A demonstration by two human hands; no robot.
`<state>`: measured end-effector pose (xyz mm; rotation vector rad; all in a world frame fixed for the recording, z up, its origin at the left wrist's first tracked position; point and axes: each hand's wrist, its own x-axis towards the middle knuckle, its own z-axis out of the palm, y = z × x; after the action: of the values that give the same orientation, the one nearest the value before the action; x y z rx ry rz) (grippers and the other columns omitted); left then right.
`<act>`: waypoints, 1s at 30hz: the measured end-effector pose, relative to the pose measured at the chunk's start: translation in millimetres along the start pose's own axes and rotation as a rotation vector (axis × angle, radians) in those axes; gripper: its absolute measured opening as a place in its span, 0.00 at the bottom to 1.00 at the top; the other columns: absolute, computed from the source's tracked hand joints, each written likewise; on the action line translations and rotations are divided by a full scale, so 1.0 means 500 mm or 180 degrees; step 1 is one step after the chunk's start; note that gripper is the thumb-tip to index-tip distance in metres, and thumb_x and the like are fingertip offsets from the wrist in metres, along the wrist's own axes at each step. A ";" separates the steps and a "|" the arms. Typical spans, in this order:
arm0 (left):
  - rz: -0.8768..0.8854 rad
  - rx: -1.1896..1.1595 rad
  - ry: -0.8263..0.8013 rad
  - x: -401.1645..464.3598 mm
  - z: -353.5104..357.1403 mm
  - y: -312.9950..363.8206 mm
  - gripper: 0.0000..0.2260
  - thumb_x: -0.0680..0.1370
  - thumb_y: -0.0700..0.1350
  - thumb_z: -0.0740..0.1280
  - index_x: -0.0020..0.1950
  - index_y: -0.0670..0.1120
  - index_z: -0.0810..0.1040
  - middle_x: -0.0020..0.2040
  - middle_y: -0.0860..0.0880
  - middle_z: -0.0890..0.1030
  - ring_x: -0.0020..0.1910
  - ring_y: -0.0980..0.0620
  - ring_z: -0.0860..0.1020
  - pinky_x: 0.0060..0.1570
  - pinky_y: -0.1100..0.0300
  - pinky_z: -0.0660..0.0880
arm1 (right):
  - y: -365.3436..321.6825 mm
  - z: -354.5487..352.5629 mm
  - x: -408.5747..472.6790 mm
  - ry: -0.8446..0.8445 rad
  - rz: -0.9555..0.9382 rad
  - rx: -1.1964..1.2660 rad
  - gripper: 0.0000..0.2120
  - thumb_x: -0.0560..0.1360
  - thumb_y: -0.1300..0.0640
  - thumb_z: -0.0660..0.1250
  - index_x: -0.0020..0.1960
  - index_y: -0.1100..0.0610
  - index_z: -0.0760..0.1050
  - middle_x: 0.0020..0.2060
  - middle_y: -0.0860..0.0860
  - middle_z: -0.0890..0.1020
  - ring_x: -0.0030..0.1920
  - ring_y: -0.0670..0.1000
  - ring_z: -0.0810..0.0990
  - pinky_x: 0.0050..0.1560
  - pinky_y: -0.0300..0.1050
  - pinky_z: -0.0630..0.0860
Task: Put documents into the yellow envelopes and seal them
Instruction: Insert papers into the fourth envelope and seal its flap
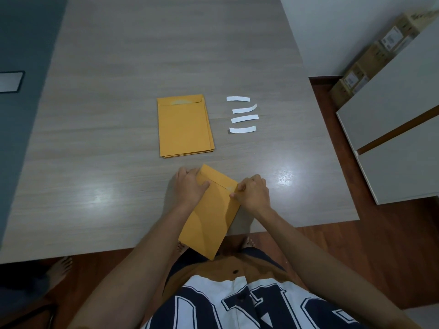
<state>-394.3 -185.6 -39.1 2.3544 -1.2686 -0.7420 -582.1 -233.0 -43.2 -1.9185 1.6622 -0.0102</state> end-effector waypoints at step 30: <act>-0.0717 -0.2239 0.0431 0.291 -0.218 -0.021 0.09 0.74 0.46 0.73 0.42 0.47 0.73 0.44 0.44 0.81 0.42 0.48 0.79 0.44 0.48 0.78 | -0.279 -0.120 0.300 0.0081 0.0503 0.2207 0.12 0.68 0.54 0.78 0.43 0.55 0.76 0.40 0.50 0.81 0.39 0.49 0.81 0.48 0.52 0.82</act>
<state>-254.9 -295.6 1.9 1.9236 -0.5525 -0.8968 -446.4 -388.3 11.6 -1.2665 1.5475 -0.4845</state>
